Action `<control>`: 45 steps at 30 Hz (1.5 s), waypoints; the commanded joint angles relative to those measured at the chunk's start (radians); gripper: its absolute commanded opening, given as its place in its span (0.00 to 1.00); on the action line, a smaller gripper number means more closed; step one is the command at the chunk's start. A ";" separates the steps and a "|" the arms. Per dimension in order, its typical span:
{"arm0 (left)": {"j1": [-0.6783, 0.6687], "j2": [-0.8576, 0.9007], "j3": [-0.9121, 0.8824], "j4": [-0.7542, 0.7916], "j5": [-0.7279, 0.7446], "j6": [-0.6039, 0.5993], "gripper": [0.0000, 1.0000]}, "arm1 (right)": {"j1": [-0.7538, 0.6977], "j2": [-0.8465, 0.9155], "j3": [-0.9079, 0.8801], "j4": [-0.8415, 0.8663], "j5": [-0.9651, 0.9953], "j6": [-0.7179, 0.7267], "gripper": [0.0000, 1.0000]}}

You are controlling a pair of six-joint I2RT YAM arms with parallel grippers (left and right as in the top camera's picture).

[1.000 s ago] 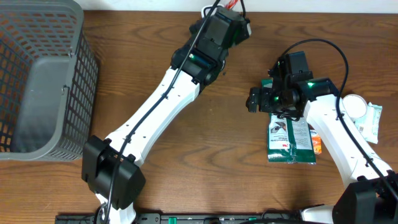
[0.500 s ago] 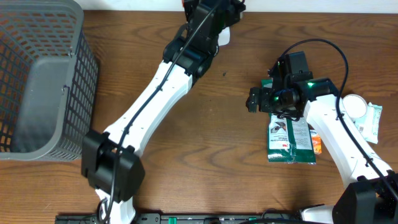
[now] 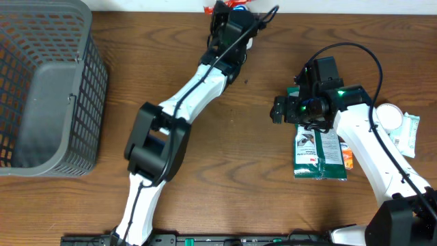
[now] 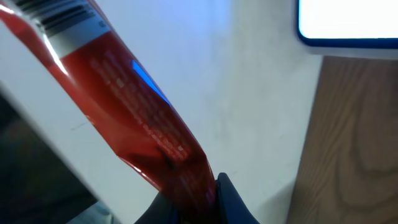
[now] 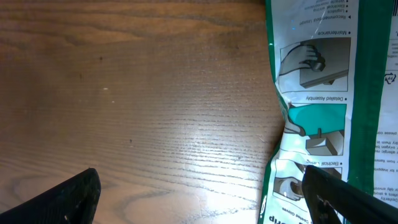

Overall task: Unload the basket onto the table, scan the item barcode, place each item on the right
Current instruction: 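Hold the red stick's barcode in front of the white scanner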

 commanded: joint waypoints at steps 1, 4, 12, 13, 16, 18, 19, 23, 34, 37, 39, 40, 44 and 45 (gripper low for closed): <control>0.028 0.061 -0.002 0.026 -0.014 0.050 0.07 | -0.010 -0.023 0.003 -0.002 0.005 -0.011 0.99; 0.051 0.124 -0.002 0.043 0.021 0.050 0.08 | -0.010 -0.023 0.003 -0.001 0.005 -0.011 0.99; 0.083 0.217 -0.002 0.127 0.068 0.049 0.07 | -0.010 -0.023 0.003 -0.002 0.005 -0.011 0.99; 0.084 0.220 -0.002 0.132 0.073 0.049 0.07 | -0.010 -0.023 0.003 -0.001 0.005 -0.011 0.99; 0.083 0.222 -0.002 0.108 0.105 0.046 0.07 | -0.010 -0.023 0.003 -0.002 0.005 -0.011 0.99; 0.082 0.222 -0.002 0.088 0.132 0.045 0.07 | -0.010 -0.023 0.003 -0.002 0.005 -0.011 0.99; 0.082 0.222 -0.002 0.082 0.152 0.045 0.07 | -0.010 -0.023 0.003 -0.002 0.005 -0.011 0.99; 0.087 0.222 -0.002 0.096 0.174 0.046 0.07 | -0.010 -0.023 0.003 -0.002 0.005 -0.011 0.99; 0.111 0.222 -0.002 0.146 0.237 0.045 0.07 | -0.010 -0.023 0.003 -0.002 0.005 -0.011 0.99; 0.114 0.222 -0.002 0.146 0.240 0.045 0.07 | -0.010 -0.023 0.003 -0.002 0.005 -0.011 0.99; 0.116 0.222 -0.002 0.146 0.250 0.045 0.07 | -0.010 -0.023 0.003 -0.002 0.005 -0.011 0.99; 0.118 0.222 -0.002 0.143 0.255 0.045 0.07 | -0.010 -0.023 0.003 -0.002 0.005 -0.011 0.99; 0.118 0.222 -0.002 0.144 0.258 0.045 0.07 | -0.010 -0.023 0.003 -0.002 0.005 -0.011 0.99; 0.118 0.222 -0.002 0.155 0.254 0.045 0.07 | -0.010 -0.023 0.003 -0.002 0.005 -0.011 0.99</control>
